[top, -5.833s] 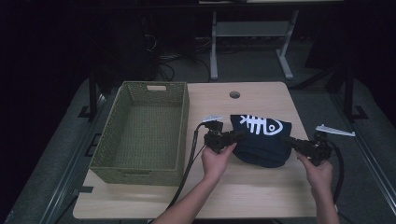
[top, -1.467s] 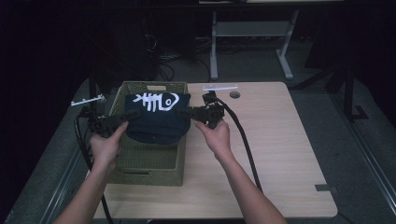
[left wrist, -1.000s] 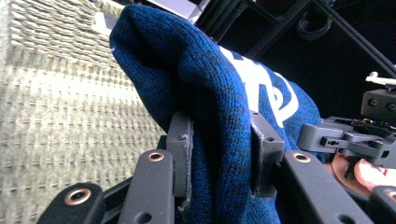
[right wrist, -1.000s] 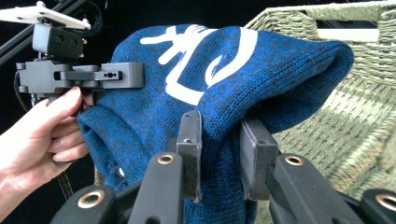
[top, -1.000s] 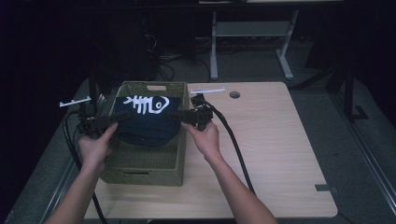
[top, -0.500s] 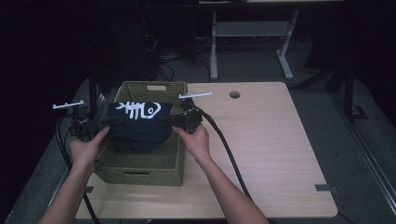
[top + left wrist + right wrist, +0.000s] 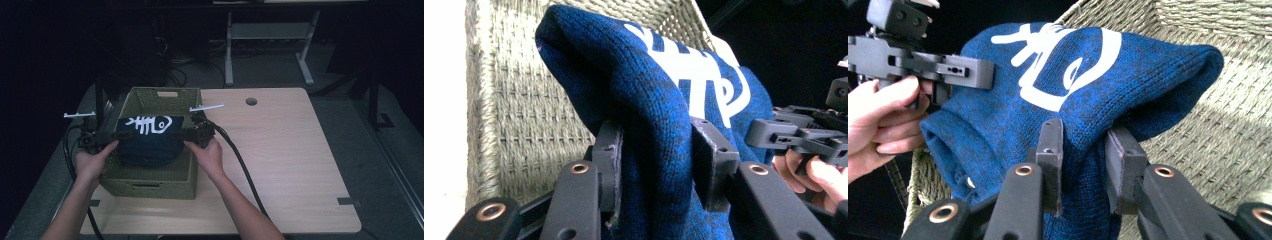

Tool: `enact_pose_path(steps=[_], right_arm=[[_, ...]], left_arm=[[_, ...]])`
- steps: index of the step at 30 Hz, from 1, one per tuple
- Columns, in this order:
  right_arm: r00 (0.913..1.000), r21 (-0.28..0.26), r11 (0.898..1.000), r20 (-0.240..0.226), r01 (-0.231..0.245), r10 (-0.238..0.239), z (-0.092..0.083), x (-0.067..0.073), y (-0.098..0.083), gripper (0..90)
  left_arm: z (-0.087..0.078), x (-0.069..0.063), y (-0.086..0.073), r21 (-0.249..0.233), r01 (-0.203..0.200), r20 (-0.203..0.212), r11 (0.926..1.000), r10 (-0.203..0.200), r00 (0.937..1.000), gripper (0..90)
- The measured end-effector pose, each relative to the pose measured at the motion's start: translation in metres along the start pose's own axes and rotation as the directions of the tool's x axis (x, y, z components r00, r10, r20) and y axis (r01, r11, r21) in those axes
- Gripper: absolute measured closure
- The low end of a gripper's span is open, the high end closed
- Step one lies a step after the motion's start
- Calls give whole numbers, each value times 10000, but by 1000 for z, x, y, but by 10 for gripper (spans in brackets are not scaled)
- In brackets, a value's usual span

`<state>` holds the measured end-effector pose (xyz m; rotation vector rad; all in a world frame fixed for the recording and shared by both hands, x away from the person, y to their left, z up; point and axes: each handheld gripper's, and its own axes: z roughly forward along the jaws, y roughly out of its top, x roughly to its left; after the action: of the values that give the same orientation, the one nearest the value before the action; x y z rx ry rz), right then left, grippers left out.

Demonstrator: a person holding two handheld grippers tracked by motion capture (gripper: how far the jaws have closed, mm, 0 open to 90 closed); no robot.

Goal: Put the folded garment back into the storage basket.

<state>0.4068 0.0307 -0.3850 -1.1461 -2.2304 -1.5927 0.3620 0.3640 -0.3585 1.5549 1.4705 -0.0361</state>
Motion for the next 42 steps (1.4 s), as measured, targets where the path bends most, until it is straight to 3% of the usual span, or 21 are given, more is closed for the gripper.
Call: enact_pose_path(steps=[13,14,15,16,19,21,22,28,32,37,41,42], right_arm=[[9985,4,9999,534,157,-157,-2,-1,-8,695],[9983,-3,9999,570,122,-122,-3,-1,-9,681],[9971,-27,9998,739,179,-176,-4,-1,-8,570],[9954,2,9996,920,280,-279,-5,-1,-8,519],[9912,9,9988,1233,491,-489,-8,2,-8,481],[9797,2,9949,1740,1011,-996,-12,7,-7,440],[9767,-34,9941,1867,1087,-1062,-14,9,-6,441],[9779,-226,9918,1708,1261,-1204,-19,12,-1,443],[9823,-167,9928,1485,1182,-1144,-18,10,-1,442],[9862,-265,9936,1276,1097,-1055,-21,8,1,434],[9871,-366,9923,1124,1185,-1137,-24,8,3,421],[9879,-462,9912,991,1241,-1191,-26,5,4,413]], left_arm=[[8,0,2,267,-20,-339,9996,29,9994,603],[8,0,1,276,-20,-337,9996,30,9994,586],[9,1,1,267,55,-277,9996,-47,9996,507],[7,2,2,152,129,-321,9998,-124,9994,470],[4,4,2,-93,90,-300,9999,-93,9995,456],[5,4,2,-38,188,-366,9998,-189,9991,443],[4,3,2,-256,94,-462,9996,-106,9989,447],[-2,1,4,-668,-37,-470,9978,5,9989,446],[-6,-4,6,-934,-286,-248,9952,264,9993,445],[-5,-10,5,-890,-502,-158,9948,490,9987,443],[-2,-19,3,-1023,-344,501,9942,397,9980,443],[-1,-24,3,-1018,-536,471,9934,586,9972,438]])
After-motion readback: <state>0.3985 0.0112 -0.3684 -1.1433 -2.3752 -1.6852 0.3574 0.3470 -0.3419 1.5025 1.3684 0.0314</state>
